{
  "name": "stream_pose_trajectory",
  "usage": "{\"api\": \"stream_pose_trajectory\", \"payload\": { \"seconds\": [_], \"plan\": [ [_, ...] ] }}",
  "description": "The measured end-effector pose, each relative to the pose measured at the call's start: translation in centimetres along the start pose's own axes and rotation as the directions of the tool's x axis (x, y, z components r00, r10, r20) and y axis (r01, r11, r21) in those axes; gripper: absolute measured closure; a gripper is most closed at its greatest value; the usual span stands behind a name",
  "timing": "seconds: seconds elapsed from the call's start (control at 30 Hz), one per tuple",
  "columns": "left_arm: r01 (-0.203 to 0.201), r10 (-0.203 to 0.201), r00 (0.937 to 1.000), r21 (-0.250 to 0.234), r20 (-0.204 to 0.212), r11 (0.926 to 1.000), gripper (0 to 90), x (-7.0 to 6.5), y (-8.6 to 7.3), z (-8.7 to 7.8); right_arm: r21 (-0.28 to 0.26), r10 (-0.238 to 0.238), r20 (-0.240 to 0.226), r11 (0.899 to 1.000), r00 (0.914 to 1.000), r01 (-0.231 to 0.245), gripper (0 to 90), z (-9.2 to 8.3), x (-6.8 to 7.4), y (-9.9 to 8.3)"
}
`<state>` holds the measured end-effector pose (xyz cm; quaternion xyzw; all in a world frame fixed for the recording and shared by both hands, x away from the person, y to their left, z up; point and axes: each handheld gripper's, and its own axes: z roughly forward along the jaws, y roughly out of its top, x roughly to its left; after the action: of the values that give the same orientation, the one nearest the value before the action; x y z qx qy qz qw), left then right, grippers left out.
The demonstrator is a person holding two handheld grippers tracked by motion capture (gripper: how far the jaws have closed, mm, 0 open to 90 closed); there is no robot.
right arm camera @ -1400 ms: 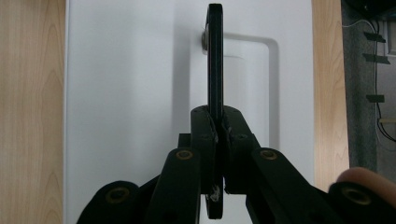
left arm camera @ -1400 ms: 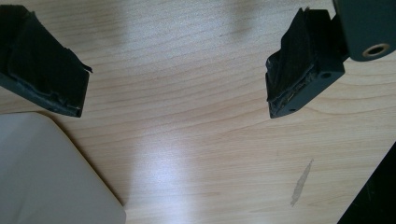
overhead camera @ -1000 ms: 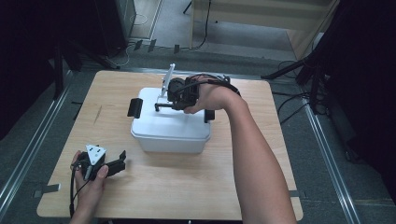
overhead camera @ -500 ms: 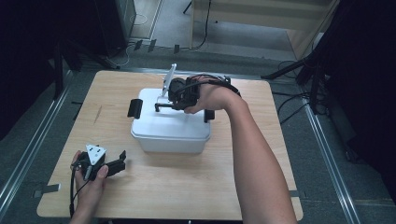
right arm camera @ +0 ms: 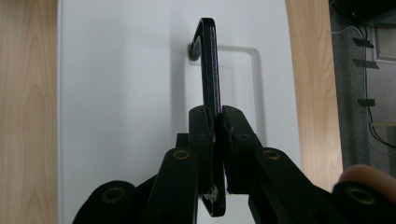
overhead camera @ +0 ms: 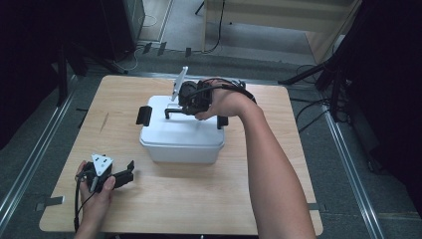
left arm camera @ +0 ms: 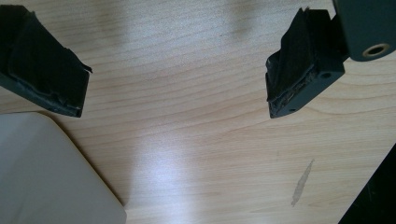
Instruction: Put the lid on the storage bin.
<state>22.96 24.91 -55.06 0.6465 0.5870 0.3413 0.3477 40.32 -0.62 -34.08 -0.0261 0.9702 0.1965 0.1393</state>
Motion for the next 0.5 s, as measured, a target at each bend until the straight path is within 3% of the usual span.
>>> {"api": "stream_pose_trajectory", "payload": {
  "seconds": [0.17, 0.37, 0.5],
  "plan": [
    [0.0, 0.0, 1.0, 0.0, -0.001, 1.0, 6.7, -0.01, 0.0, 0.02, 0.007, -0.006, -0.014, 1.0, 0.9999, 0.006, 86.1, -0.02, 0.37, -0.1],
    [0.002, -0.002, 1.0, -0.001, 0.0, 1.0, 6.7, -0.03, 0.0, 0.03, -0.023, -0.006, -0.032, 1.0, 0.9995, 0.005, 85.3, 0.09, 0.49, -0.53],
    [0.002, -0.002, 1.0, -0.001, -0.001, 1.0, 6.7, -0.04, 0.0, 0.03, -0.025, -0.008, -0.017, 1.0, 0.9998, 0.007, 85.7, 0.1, 0.55, -0.6]
  ]
}}
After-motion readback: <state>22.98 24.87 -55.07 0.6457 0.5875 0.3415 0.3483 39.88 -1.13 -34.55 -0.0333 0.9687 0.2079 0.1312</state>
